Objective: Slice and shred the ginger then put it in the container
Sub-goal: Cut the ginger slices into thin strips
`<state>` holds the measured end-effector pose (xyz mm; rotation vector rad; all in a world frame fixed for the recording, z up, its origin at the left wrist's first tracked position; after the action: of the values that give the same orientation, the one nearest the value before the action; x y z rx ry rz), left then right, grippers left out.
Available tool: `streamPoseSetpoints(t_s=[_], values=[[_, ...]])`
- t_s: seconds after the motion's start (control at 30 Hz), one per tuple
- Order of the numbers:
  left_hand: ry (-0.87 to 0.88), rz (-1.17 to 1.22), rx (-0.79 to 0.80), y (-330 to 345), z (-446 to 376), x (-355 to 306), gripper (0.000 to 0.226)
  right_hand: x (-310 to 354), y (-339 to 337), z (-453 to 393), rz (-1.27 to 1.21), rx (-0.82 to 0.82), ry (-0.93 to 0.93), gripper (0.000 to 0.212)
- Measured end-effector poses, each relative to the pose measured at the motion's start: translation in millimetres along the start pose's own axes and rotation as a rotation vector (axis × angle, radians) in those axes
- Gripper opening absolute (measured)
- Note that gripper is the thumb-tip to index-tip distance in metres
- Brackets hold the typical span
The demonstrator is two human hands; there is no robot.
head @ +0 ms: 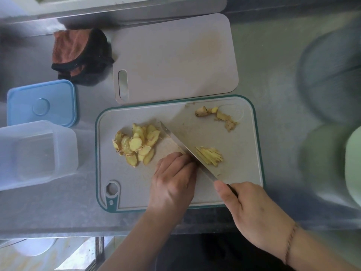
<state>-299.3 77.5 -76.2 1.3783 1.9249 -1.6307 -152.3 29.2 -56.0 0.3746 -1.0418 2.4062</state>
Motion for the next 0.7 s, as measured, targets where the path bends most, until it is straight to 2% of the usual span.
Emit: streamPoseSetpoints(t_s=[0.27,0.37,0.7], values=[[0.004,-0.017,0.010,0.3,2.4,1.2,0.008,1.3,-7.4,-12.7,-0.035,-0.093,-0.025,0.061],[0.009,-0.022,0.006,-0.4,0.9,0.1,0.004,-11.7,-12.4,-13.2,-0.089,-0.131,-0.013,0.068],[-0.138,0.097,-0.056,-27.9,22.3,5.2,0.007,7.7,2.8,5.9,-0.093,-0.028,-0.089,0.061]])
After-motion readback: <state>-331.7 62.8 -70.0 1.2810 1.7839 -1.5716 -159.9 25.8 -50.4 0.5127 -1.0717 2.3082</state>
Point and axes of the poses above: each hand's wrist, its own z-axis away from the middle knuckle, its own y-axis out of the palm, x = y × z, the point moved 6 cm from there along -z, towards the middle knuckle, and after that the axes turned 15 degrees about z, right-handed, at the moved point
